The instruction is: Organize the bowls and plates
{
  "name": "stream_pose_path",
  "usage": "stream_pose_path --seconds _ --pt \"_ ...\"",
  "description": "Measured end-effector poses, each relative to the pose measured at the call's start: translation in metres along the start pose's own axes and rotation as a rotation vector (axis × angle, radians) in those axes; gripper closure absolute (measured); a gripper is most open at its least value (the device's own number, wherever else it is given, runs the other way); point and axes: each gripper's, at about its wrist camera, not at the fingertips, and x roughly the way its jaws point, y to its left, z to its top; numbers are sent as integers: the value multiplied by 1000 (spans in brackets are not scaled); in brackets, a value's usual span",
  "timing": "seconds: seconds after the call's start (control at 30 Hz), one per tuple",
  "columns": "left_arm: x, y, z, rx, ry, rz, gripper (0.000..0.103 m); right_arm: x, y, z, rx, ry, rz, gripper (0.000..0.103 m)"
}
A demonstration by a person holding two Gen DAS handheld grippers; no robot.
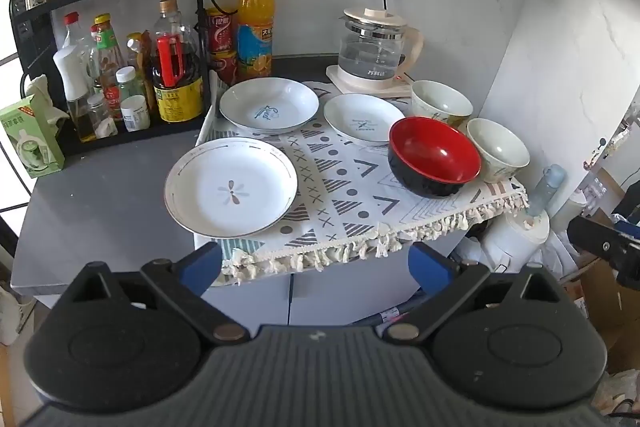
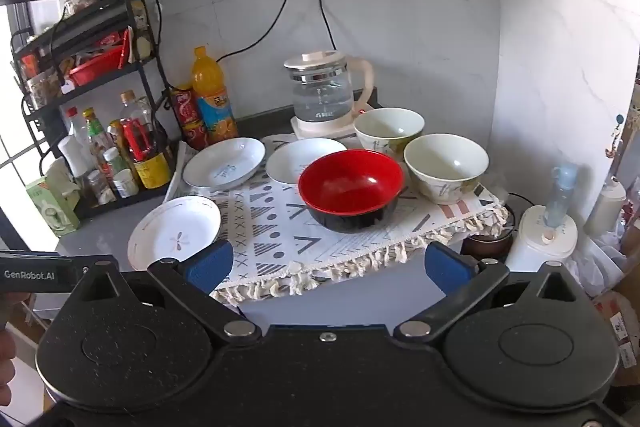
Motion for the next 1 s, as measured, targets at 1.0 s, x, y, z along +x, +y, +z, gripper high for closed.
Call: stream_pose_path --seconds 1.0 --pt "-12 -14 6 -52 -5 4 4 0 -14 2 5 10 6 0"
